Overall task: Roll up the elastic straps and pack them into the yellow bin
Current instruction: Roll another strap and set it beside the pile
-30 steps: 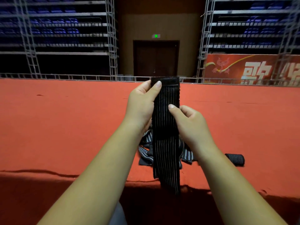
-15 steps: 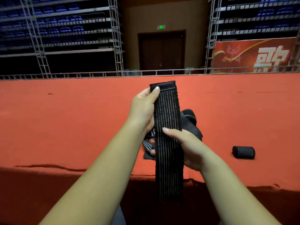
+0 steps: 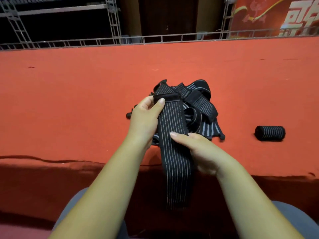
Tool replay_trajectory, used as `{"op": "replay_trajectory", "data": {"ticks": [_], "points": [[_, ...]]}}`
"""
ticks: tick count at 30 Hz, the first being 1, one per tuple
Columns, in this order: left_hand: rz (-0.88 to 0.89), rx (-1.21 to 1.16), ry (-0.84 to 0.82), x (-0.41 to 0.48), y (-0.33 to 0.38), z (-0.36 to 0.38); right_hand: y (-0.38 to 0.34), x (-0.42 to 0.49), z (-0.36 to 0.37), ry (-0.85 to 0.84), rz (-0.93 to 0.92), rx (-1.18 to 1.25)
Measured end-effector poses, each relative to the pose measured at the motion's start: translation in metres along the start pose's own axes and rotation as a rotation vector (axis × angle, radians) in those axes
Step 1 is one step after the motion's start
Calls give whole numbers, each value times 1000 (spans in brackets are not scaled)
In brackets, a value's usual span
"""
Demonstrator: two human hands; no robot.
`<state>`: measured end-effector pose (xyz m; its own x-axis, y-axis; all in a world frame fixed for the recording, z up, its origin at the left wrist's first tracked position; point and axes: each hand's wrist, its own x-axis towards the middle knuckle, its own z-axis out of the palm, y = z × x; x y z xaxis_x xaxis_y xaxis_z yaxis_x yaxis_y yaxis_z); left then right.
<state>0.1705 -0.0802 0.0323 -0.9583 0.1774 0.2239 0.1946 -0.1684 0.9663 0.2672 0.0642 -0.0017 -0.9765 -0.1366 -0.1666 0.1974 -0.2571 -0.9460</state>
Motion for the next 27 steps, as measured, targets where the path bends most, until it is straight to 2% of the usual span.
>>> {"op": "replay_trajectory", "data": {"ticks": [3, 8, 10, 15, 19, 23, 27], "points": [[-37, 18, -11, -4, -28, 2, 1, 12, -15, 81, -58, -26], [-77, 27, -54, 0, -66, 6, 10, 38, -41, 340, -194, -294], [-52, 48, -65, 4, -74, 4, 11, 45, -45, 389, -231, -287], [-16, 131, -125, 8, -78, -4, 14, 58, -53, 461, -334, -312], [1, 107, -167, 6, -79, -8, 16, 63, -53, 494, -348, -311], [71, 181, -147, 8, -86, -9, 20, 65, -53, 505, -370, -341], [74, 143, -105, 9, -91, -8, 25, 63, -51, 486, -328, -329]]}}
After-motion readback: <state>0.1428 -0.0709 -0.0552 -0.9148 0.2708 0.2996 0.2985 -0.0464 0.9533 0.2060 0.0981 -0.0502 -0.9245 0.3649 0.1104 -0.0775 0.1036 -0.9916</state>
